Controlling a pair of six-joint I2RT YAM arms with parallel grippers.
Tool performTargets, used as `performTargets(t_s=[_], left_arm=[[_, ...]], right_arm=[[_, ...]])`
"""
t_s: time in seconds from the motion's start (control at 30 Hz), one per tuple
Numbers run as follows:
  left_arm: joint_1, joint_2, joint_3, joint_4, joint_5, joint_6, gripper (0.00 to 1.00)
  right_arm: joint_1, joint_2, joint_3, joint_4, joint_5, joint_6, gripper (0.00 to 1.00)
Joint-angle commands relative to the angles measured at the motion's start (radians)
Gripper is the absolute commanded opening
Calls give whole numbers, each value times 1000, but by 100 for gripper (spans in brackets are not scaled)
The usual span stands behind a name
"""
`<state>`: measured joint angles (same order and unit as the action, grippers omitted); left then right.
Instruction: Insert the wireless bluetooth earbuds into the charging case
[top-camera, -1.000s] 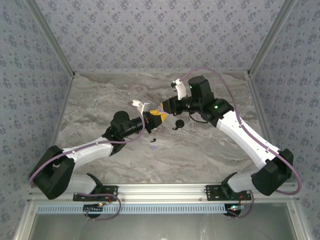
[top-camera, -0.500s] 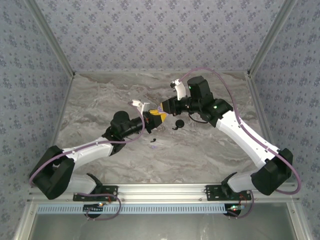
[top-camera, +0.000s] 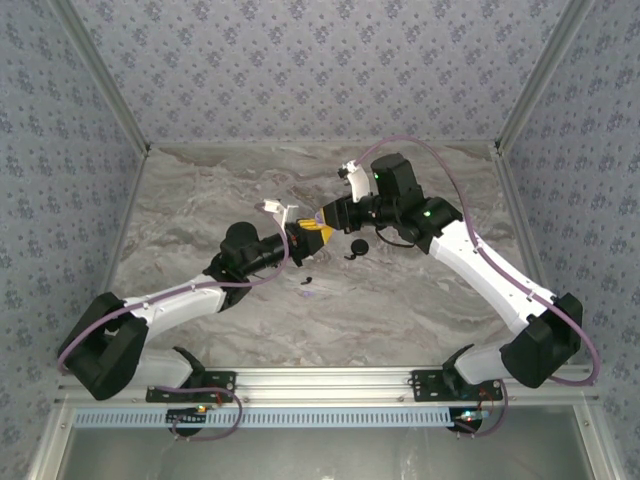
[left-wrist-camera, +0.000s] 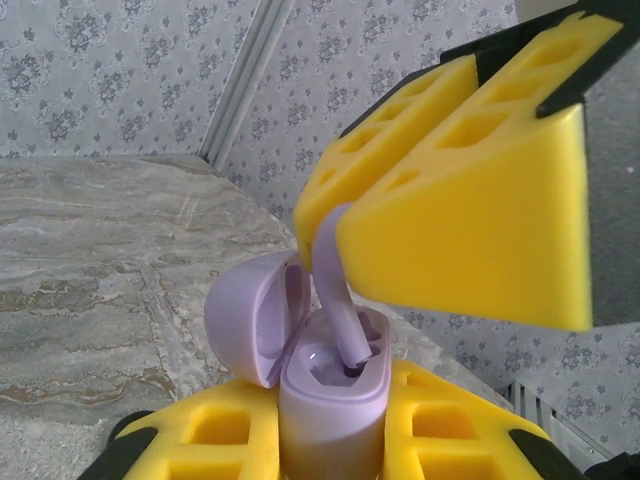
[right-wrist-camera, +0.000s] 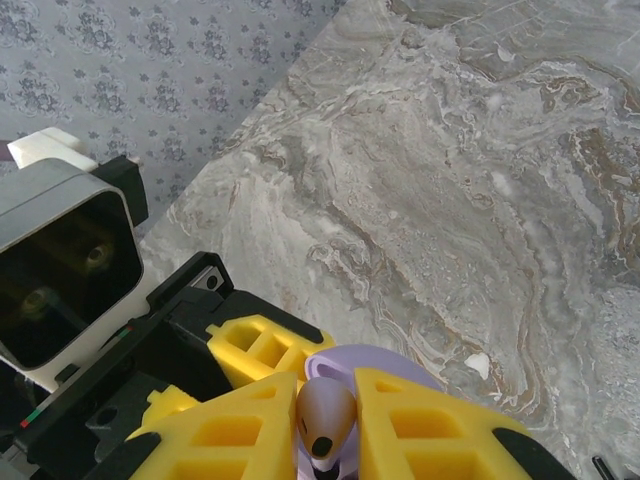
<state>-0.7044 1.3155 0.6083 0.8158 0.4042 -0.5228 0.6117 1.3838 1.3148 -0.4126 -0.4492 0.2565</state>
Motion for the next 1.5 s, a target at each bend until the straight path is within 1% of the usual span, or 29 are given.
performTargets(t_s=[0.0,0.43,1.03,1.3,1.47], left_arm=[[-10,-30,42,20,-12,-9,9],[-10,-31,42,17,-25,-9,9],[-10,-32,39,5,-85,-18,9],[-11,-34,41,8,-80,-18,9],[-11,-30,44,11,-54,-15,9]], right_arm=[[10,4,5,-30,-13,-26,20],[17,-2,-3,-55,-34,-45,20],[20,-29,-10,-71,-1,-55,21],[22,-33,-15,-74,11,-51,22],[19,-30,-15,-74,2,-51,22]])
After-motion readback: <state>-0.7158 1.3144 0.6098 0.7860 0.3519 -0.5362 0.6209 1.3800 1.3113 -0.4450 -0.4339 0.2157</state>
